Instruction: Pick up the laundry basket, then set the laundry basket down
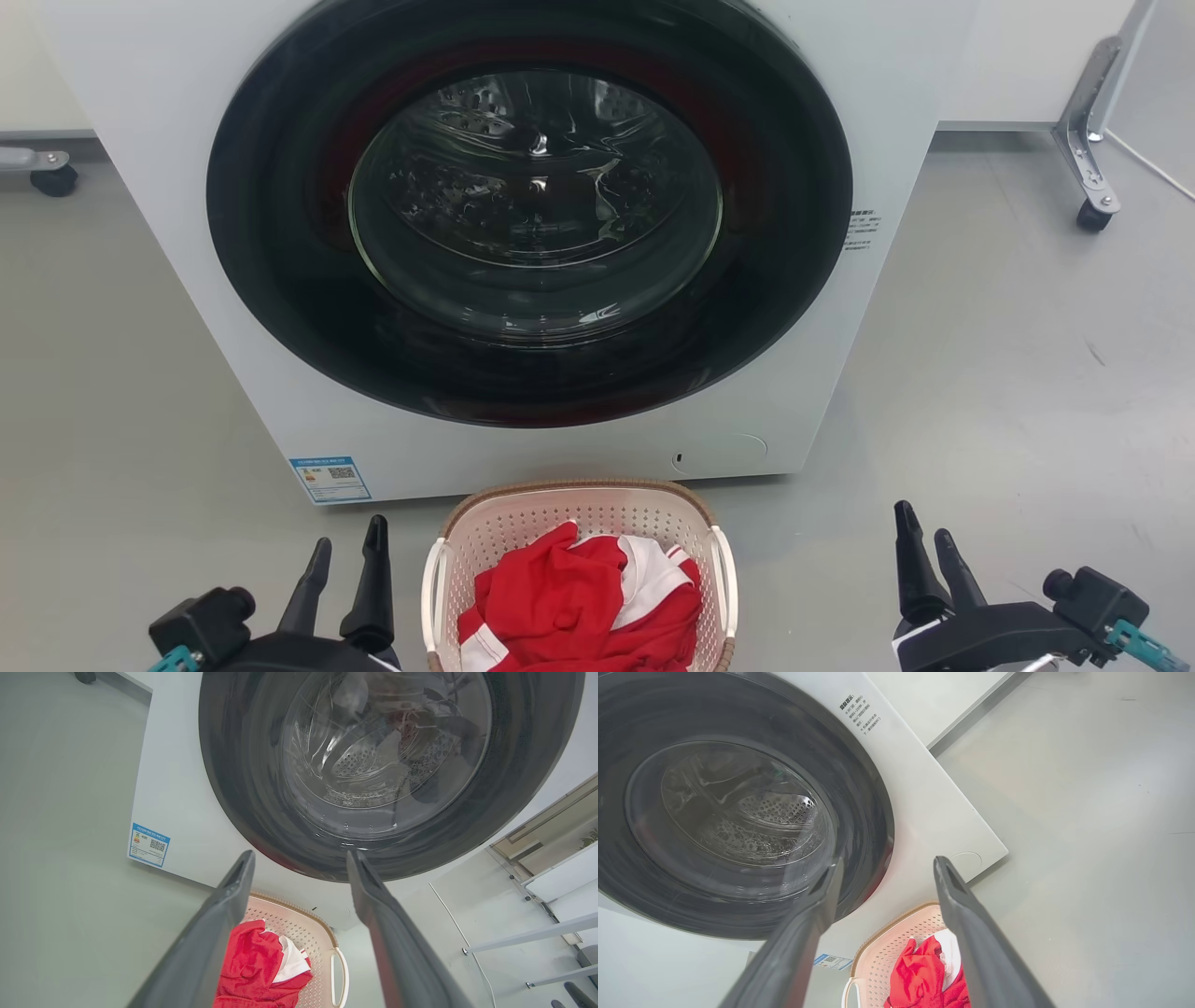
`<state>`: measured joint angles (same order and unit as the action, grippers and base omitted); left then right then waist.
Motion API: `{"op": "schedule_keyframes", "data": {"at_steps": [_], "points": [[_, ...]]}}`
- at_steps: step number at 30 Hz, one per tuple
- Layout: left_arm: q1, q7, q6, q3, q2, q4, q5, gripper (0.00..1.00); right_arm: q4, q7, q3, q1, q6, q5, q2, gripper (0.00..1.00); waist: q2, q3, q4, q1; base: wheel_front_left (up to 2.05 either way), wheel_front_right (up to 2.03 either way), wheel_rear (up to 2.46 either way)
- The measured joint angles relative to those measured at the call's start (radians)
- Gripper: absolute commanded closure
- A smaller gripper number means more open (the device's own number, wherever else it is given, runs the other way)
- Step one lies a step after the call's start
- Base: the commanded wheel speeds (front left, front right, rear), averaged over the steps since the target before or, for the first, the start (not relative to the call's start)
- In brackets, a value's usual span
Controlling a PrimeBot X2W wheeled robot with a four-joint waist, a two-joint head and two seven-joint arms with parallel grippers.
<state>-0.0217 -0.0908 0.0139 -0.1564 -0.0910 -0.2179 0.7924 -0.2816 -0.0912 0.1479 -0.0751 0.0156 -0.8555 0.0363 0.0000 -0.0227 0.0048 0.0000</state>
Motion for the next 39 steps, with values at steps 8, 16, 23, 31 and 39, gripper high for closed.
{"op": "schedule_keyframes", "data": {"at_steps": [8, 16, 23, 31, 39], "points": [[0.000, -0.027, 0.022, -0.024, -0.005, 0.010, -0.138, 0.00, 0.007, -0.027, 0.033, -0.007, 0.020, 0.121, 0.002, 0.00, 0.0000, -0.001, 0.000, 0.0000, 0.00, 0.00, 0.00], [0.006, -0.058, 0.040, -0.044, -0.006, 0.025, -0.265, 0.00, 0.011, -0.058, 0.065, -0.017, 0.039, 0.238, 0.004, 0.00, 0.0000, -0.003, 0.000, 0.0000, 0.00, 0.00, 0.00], [0.008, -0.082, 0.058, -0.058, -0.007, 0.037, -0.381, 0.00, 0.016, -0.084, 0.094, -0.018, 0.056, 0.335, 0.006, 0.00, 0.0000, -0.005, 0.000, 0.0000, 0.00, 0.00, 0.00], [0.010, -0.114, 0.077, -0.082, -0.009, 0.053, -0.508, 0.00, 0.024, -0.114, 0.125, -0.022, 0.075, 0.448, 0.008, 0.00, 0.0000, -0.008, 0.000, 0.0000, 0.00, 0.00, 0.00], [0.016, -0.142, 0.101, -0.096, -0.009, 0.073, -0.632, 0.00, 0.039, -0.142, 0.144, -0.037, 0.096, 0.561, 0.010, 0.00, 0.0000, -0.012, -0.001, 0.0000, 0.00, 0.00, 0.00]]}}
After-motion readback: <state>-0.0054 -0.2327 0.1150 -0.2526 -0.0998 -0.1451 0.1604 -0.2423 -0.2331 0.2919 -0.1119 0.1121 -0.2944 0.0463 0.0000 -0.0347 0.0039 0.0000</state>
